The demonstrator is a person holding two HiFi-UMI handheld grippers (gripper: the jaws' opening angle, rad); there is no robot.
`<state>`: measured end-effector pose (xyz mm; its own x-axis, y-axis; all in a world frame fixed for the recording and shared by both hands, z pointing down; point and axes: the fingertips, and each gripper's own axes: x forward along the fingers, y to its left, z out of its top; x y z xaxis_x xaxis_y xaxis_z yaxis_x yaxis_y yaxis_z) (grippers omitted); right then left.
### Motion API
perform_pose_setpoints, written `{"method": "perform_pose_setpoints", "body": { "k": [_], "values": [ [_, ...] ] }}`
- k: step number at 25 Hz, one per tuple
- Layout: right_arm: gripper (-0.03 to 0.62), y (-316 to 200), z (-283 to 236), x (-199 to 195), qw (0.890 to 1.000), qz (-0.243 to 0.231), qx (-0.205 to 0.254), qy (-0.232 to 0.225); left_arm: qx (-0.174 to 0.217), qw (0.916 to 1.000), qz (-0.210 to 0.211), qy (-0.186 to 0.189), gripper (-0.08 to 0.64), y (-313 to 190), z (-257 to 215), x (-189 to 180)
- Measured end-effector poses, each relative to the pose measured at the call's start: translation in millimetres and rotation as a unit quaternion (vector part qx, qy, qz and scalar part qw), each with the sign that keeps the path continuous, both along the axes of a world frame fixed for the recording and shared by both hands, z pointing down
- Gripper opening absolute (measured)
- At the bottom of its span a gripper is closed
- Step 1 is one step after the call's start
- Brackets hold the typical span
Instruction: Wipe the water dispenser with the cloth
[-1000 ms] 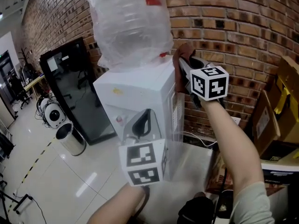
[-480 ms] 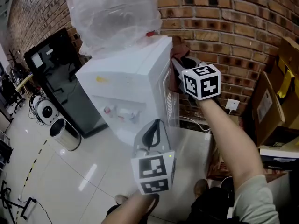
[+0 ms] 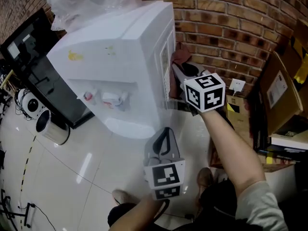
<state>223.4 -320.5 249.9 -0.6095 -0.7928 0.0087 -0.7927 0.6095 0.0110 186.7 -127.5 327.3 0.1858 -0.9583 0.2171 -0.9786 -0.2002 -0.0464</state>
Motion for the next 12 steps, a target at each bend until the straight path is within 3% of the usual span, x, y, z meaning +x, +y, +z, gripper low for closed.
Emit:
{"method": "perform_pose_setpoints", "body": {
  "k": [5, 8, 12],
  "values": [
    [0.055, -1.9, 59.8, 3.3, 0.999, 0.014, -0.035, -0.013, 0.000, 0.9998, 0.011, -0.015, 0.000, 1.0, 18.1, 8.3],
    [0.055, -1.5, 102.4, 2.7, 0.997, 0.021, -0.068, -0.012, -0.027, 0.9994, 0.016, -0.010, 0.000, 5.8, 41.8, 10.0],
    [0.055, -3.5, 146.4, 4.2, 0.995, 0.016, -0.097, 0.036, -0.079, 0.9967, 0.021, 0.006, 0.000, 11.8, 81.5, 12.2]
  ]
}}
